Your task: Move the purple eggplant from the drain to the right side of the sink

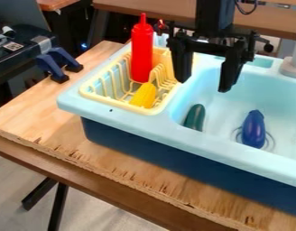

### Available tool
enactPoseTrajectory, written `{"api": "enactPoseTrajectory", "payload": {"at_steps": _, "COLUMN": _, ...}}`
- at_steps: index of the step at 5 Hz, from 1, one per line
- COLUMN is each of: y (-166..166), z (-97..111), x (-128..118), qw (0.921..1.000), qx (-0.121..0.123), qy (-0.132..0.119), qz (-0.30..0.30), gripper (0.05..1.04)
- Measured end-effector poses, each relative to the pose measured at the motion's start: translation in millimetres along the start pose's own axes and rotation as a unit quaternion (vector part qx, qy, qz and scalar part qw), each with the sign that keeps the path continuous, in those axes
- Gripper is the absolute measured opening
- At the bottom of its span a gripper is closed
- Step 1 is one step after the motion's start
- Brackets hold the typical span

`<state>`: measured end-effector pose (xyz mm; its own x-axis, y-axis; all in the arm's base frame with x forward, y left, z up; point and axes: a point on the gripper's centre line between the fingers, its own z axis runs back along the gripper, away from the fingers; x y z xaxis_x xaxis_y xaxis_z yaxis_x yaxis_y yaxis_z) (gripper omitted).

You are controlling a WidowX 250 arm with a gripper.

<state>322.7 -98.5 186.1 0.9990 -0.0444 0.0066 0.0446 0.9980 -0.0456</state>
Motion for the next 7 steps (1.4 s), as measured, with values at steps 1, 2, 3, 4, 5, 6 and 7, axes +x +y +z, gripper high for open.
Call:
{"api": "enactPoseTrajectory", "payload": {"at_steps": 1, "y": 1, "z": -13, "x": 0, "qw": 0.9998, "qx": 0.004, "qy": 0.020, "qz": 0.003, "gripper": 1.001}}
{"api": "enactPoseTrajectory", "payload": {"at_steps": 2, "y": -10, "z": -19, "x": 15, "qw": 0.9993, "qx": -0.030, "qy": -0.017, "qz": 0.012, "gripper": 1.001}}
{"api": "enactPoseTrajectory", "payload": {"at_steps": 3, "y": -16, "z": -35, "x": 28, "qw": 0.9975, "qx": -0.068, "qy": -0.019, "qz": 0.002, "gripper": 1.001}}
{"api": "enactPoseTrajectory", "payload": {"at_steps": 4, "y": -19, "z": -36, "x": 41, "qw": 0.9937, "qx": -0.101, "qy": -0.046, "qz": 0.014, "gripper": 1.001}}
{"api": "enactPoseTrajectory", "payload": {"at_steps": 5, "y": -26, "z": -61, "x": 49, "qw": 0.9950, "qx": -0.098, "qy": -0.020, "qz": 0.010, "gripper": 1.001}}
{"api": "enactPoseTrajectory", "payload": {"at_steps": 6, "y": -35, "z": -72, "x": 56, "qw": 0.9958, "qx": -0.091, "qy": -0.006, "qz": 0.001, "gripper": 1.001}}
{"api": "enactPoseTrajectory", "payload": {"at_steps": 7, "y": -39, "z": -78, "x": 60, "qw": 0.9958, "qx": -0.091, "qy": -0.003, "qz": -0.002, "gripper": 1.001}}
